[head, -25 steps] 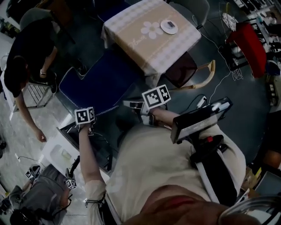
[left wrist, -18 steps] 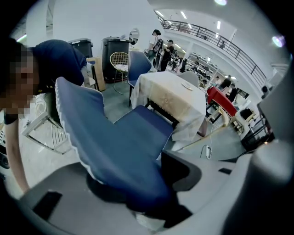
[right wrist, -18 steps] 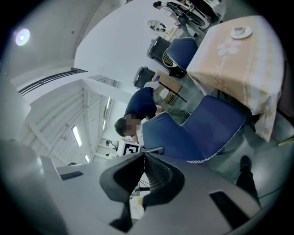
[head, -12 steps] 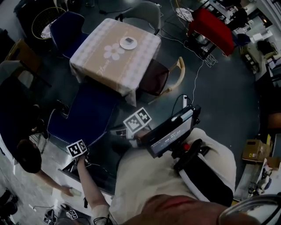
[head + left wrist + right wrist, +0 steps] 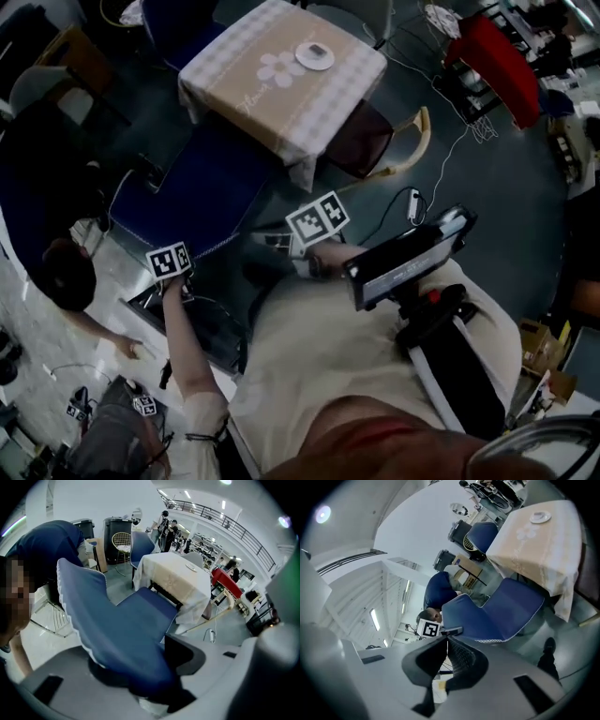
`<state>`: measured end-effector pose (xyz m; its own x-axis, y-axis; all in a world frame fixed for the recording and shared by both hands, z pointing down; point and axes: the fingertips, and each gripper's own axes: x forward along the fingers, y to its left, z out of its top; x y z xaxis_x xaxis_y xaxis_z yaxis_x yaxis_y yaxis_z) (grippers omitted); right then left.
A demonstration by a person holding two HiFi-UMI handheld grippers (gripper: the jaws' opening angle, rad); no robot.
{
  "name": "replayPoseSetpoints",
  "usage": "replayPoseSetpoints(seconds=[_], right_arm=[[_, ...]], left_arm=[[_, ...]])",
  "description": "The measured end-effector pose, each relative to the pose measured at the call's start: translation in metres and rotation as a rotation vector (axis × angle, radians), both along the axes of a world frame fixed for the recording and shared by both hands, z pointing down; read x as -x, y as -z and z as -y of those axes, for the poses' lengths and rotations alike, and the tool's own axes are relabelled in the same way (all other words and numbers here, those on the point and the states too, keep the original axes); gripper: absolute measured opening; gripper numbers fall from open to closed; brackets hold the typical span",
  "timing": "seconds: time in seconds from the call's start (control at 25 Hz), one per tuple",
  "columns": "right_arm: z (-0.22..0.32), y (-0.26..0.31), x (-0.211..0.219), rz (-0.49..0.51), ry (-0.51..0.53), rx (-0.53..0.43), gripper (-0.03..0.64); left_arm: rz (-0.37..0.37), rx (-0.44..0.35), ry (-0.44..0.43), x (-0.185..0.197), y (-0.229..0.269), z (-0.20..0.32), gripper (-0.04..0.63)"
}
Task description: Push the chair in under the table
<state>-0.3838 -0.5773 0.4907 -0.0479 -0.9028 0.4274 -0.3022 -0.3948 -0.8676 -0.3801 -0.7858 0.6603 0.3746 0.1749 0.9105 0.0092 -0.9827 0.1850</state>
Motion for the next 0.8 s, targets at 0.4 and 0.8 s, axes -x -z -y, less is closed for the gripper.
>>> replayPoseSetpoints(seconds=[0.4, 0.8], right_arm=[[-0.006, 0.004, -0.002, 0.064, -0.036, -0.015, 0.012], [-0.004, 0.005, 0.005, 0.072, 0.006, -0.009, 0.012]], left_arm=[[0.017, -0.010, 0.005, 0.000, 0.022, -0.004, 0.216], [0.023, -0.016, -0.006, -0.004, 0.023, -0.003, 0.216]])
